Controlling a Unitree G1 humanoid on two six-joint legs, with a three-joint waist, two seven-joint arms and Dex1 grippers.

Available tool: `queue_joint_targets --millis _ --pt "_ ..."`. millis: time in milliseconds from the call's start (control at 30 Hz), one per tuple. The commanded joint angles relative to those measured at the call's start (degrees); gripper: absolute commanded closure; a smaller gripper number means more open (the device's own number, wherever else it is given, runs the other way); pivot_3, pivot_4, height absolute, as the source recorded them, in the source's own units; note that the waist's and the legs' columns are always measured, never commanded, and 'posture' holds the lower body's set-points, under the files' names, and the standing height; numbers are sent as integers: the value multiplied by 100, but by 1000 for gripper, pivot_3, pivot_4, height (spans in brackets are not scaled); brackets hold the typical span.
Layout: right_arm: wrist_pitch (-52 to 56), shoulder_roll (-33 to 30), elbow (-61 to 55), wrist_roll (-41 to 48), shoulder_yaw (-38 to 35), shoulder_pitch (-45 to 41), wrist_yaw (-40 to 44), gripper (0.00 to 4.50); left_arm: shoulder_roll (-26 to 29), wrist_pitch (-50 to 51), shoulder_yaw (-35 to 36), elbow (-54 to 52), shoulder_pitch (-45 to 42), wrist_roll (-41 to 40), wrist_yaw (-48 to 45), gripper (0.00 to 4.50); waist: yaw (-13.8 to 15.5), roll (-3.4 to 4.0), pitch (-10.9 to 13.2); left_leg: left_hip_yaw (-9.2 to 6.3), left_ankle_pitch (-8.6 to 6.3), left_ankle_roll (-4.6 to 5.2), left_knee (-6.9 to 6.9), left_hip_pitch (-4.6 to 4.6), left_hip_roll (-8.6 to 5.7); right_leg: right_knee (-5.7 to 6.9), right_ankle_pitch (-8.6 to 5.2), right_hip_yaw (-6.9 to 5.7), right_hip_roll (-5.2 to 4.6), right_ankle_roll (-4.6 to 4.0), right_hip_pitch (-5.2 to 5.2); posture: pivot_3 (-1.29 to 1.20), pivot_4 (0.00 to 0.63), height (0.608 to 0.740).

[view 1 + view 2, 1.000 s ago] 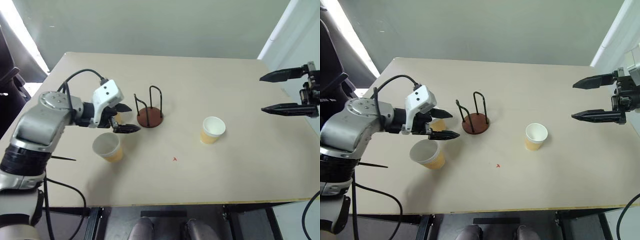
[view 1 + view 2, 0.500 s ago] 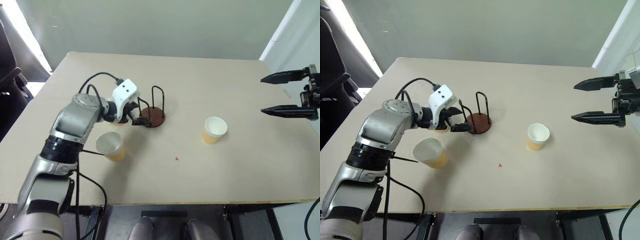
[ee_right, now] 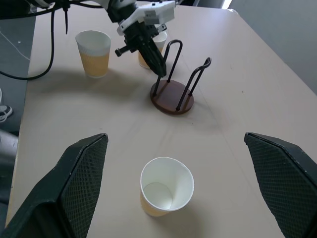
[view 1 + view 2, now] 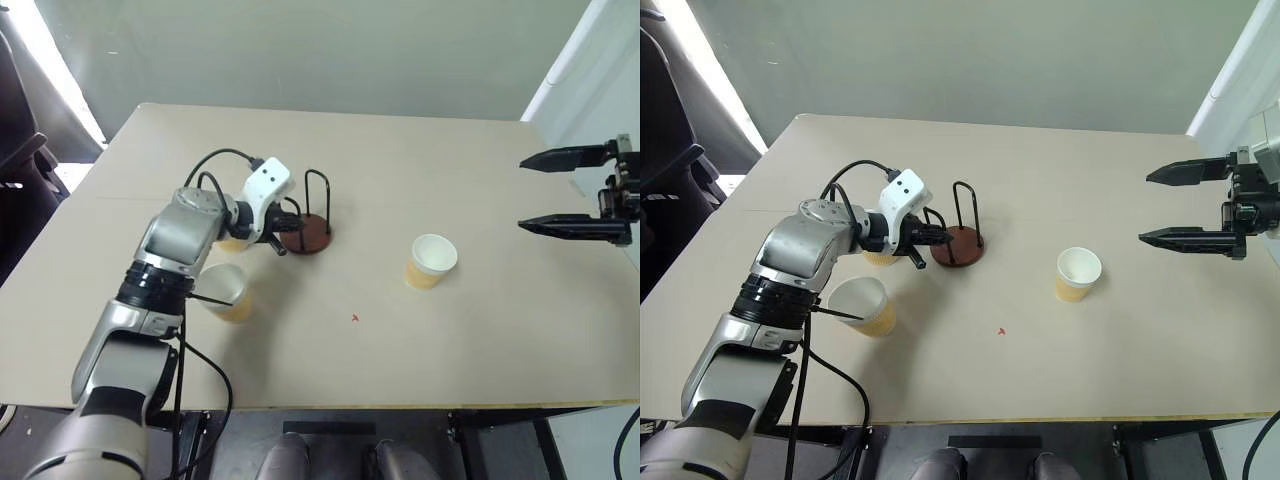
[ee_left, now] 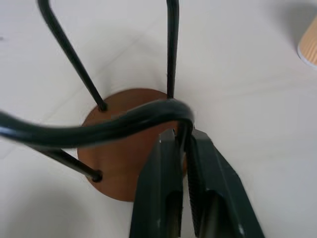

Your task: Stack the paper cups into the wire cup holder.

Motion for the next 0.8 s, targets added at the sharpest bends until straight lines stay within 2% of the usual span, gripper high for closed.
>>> queue_joint_targets --millis 33,267,433,600,800 --pt "16 -166 -213 163 -314 -10 -6 0 52 -61 171 -226 -176 -79 -210 4419 3 0 0 0 -1 1 3 -1 0 0 0 0 1 1 0 0 150 740" --pt "103 -240 -577 369 -198 385 317 0 615 229 177 -1424 -52 -714 -1334 4419 17 -2 0 33 -3 4 4 -8 -1 -7 -1 1 7 3 2 0 150 740" --pt "96 -135 -572 330 -99 268 209 0 721 893 108 -2689 37 -1325 -1535 4419 28 -1 0 73 -7 12 15 -5 -2 -9 2 7 6 13 1 0 150 740" --pt "179 -75 -761 435 -82 322 223 0 614 1722 -107 -4092 579 -1733 -1065 4419 28 2 -2 87 -13 22 34 6 -1 -5 2 17 5 20 12 0 150 740" --pt "261 -181 -1150 531 -58 806 465 0 558 2145 -395 -4673 904 -1899 -612 4419 32 1 -2 84 -17 29 64 6 1 6 3 17 5 23 20 0 150 740"
